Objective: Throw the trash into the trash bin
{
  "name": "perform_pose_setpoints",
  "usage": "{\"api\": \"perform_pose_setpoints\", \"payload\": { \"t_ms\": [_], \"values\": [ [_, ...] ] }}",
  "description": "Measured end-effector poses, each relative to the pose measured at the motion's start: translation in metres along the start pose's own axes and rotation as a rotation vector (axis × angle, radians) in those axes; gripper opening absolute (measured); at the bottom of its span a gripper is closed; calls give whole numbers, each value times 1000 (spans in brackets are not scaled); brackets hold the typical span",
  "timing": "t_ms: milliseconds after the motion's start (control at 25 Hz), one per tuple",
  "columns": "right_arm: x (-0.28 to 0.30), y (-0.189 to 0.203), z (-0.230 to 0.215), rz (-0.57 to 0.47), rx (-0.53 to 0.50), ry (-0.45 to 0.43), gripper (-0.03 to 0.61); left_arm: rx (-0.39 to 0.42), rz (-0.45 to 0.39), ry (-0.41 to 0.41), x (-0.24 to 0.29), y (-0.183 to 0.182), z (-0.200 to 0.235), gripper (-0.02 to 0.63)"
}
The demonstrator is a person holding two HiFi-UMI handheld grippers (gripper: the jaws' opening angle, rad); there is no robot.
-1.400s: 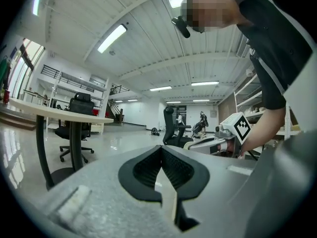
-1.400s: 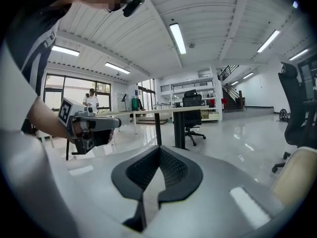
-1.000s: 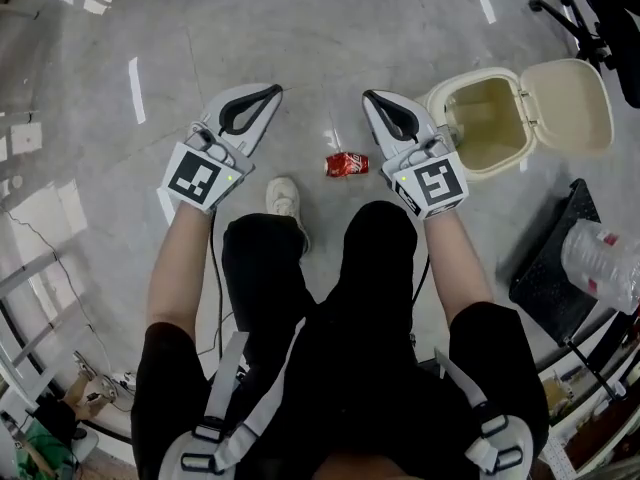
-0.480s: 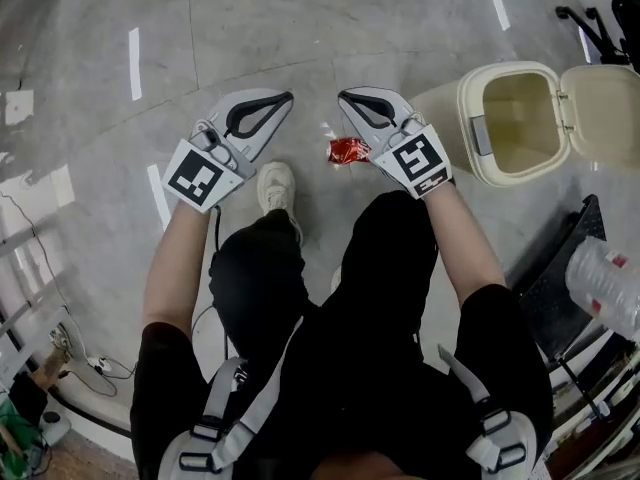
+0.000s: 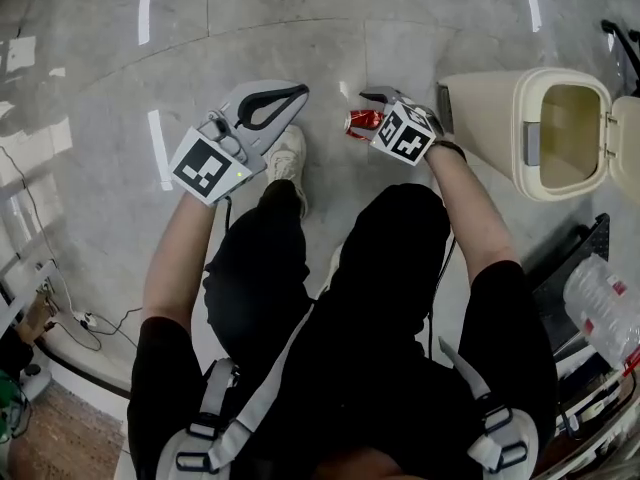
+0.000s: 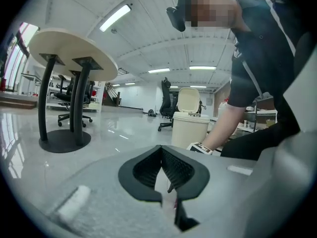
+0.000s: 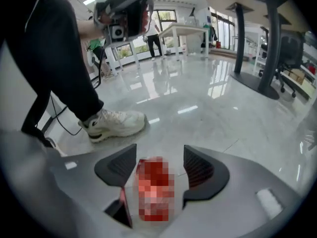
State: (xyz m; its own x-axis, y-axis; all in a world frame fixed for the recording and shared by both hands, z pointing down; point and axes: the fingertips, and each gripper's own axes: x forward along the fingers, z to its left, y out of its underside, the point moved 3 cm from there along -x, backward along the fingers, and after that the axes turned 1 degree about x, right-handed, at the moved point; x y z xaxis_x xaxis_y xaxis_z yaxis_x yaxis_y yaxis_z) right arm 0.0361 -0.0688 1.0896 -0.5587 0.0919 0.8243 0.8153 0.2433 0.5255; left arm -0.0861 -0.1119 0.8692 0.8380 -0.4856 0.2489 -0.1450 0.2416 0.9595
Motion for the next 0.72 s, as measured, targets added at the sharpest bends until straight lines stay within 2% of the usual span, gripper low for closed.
{"api": "perform_pose_setpoints", "payload": {
  "t_ms": [120, 200, 320, 480, 640, 680, 720],
  "values": [
    [21, 29, 13, 105, -26, -57, 357, -28, 11, -6, -6, 12, -4, 2],
    [33, 50, 17, 198, -78, -92, 410, -39, 23, -3, -7, 21, -7, 2],
    [48, 82, 15, 322, -149, -98, 433, -48, 35, 6, -4, 31, -11, 0],
    [58, 98, 12, 364, -127, -79, 431, -68, 39, 18, -1, 36, -15, 0],
    [64, 107, 8, 398, -107, -47, 406, -86, 15, -19, -1, 34, -9, 0],
    [65, 108, 7, 402, -107, -35, 379, -92, 7, -28, 0, 35, -9, 0],
    [65, 110, 7, 404, -108, -26, 301, -98, 6, -32, 0, 36, -8, 0]
  ]
}}
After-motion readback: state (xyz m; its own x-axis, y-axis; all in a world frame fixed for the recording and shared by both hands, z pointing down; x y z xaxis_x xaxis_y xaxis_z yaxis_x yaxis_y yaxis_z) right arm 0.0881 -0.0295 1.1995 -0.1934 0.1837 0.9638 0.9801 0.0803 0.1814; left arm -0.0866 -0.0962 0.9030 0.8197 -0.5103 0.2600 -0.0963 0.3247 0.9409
